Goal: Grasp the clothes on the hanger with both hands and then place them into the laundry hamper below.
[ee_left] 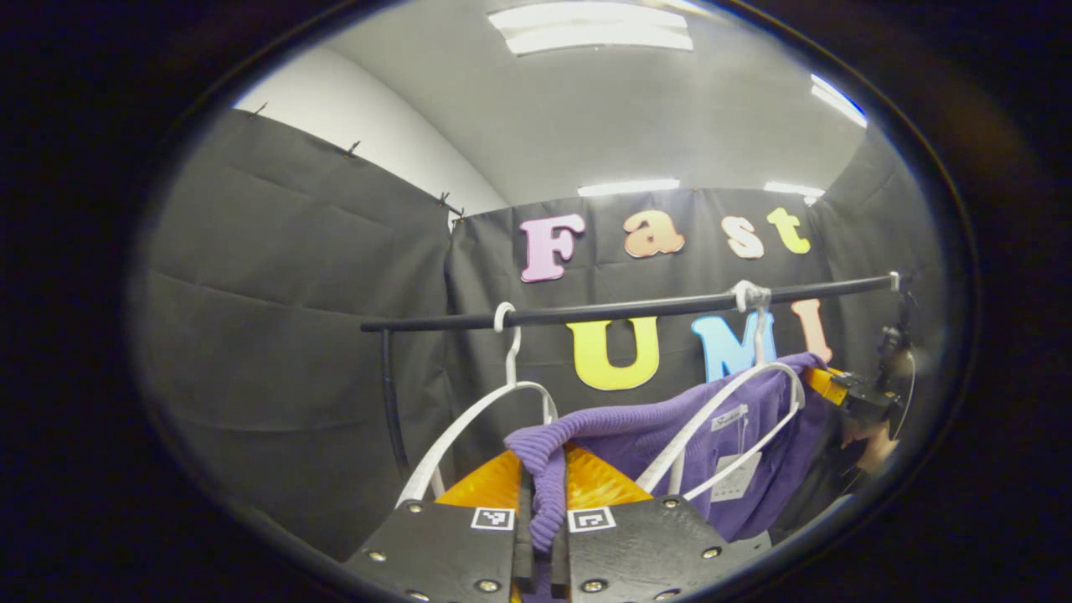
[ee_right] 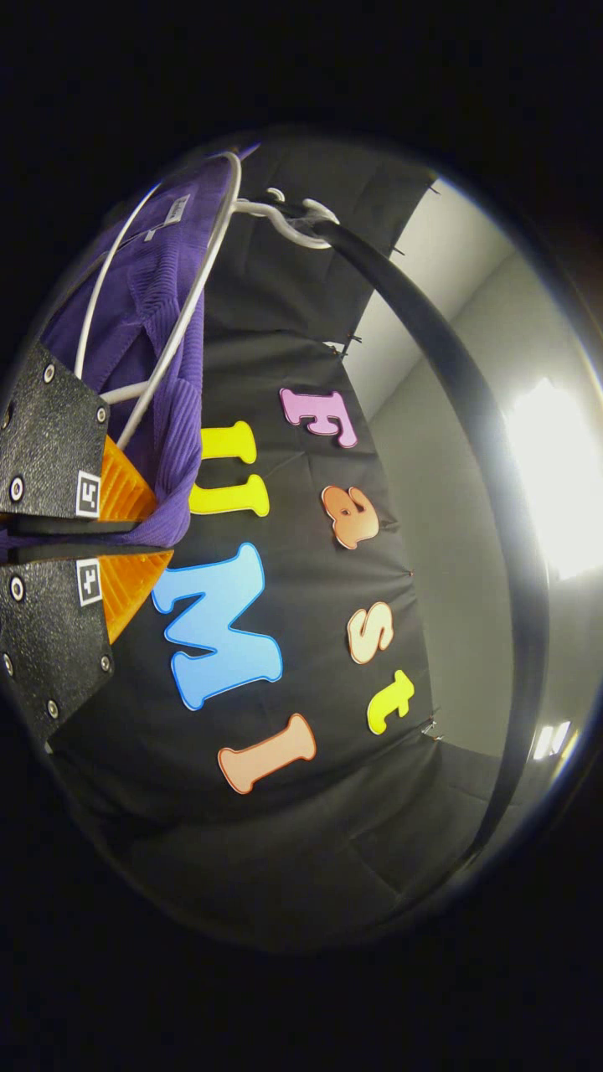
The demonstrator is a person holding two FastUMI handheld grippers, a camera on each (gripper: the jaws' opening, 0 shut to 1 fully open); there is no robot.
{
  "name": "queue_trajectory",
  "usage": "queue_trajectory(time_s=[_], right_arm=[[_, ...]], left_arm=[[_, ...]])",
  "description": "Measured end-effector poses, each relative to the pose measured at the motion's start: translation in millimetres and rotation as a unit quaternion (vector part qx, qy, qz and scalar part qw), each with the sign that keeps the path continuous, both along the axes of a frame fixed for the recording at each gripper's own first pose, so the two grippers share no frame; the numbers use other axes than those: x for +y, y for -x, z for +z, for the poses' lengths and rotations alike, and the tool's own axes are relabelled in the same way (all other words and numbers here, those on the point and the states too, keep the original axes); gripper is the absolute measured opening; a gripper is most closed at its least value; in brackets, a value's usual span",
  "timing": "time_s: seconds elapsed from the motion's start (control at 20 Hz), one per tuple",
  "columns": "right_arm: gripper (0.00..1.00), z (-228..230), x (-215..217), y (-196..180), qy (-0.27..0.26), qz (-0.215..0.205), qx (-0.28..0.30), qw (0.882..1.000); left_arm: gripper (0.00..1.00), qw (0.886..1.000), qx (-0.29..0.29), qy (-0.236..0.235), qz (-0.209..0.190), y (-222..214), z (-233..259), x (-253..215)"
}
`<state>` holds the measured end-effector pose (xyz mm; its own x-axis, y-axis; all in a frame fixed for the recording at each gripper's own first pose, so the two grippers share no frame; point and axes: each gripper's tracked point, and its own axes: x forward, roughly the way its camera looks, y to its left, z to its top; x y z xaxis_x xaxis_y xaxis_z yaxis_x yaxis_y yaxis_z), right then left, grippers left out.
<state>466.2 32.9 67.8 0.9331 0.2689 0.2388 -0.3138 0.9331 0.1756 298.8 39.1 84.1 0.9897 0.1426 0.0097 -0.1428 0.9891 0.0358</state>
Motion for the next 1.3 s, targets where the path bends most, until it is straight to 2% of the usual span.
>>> queue_trajectory(time_s=[0.1, 0.3, 0.35, 0.4, 0.6, 0.65, 0.7, 0.8, 0.85, 1.3], right_arm=[[0.04, -8.3, 4.0, -3.1, 0.012, -0.001, 0.001, 1.000], [0.04, -35.4, 3.7, -20.4, 0.000, 0.006, 0.043, 0.999], [0.04, -41.7, 2.8, -22.7, -0.002, 0.006, 0.053, 0.999], [0.04, -47.7, 1.6, -22.9, -0.003, 0.007, 0.061, 0.998], [0.04, -74.5, 2.9, -23.3, 0.002, 0.016, 0.093, 0.996], [0.04, -81.9, 3.8, -19.9, 0.002, 0.019, 0.101, 0.995], [0.04, -88.3, 4.5, -15.2, 0.001, 0.022, 0.109, 0.994], [0.04, -98.8, 7.1, -6.6, 0.005, 0.027, 0.117, 0.993], [0.04, -103.7, 7.3, -1.9, 0.010, 0.027, 0.121, 0.992], [0.04, -125.3, 14.1, 42.7, 0.033, 0.036, 0.151, 0.987]], left_arm=[[0.08, 1.000, 0.011, 0.003, -0.001, -2.0, -7.1, 0.2], [0.08, 0.999, 0.018, 0.037, -0.029, -12.6, -24.7, -7.1], [0.13, 0.998, 0.020, 0.044, -0.035, -11.0, -28.5, -10.5], [0.08, 0.998, 0.020, 0.046, -0.040, -10.3, -30.4, -12.6], [0.08, 0.997, 0.027, 0.048, -0.052, -8.4, -39.2, -16.0], [0.04, 0.997, 0.031, 0.047, -0.055, -4.5, -44.7, -13.9], [0.04, 0.997, 0.036, 0.045, -0.055, 0.9, -49.9, -12.7], [0.12, 0.997, 0.049, 0.040, -0.052, 11.2, -60.4, -10.9], [0.08, 0.996, 0.052, 0.041, -0.051, 15.7, -64.4, -10.6], [0.13, 0.996, 0.061, 0.050, -0.051, 56.4, -91.7, -18.9]])
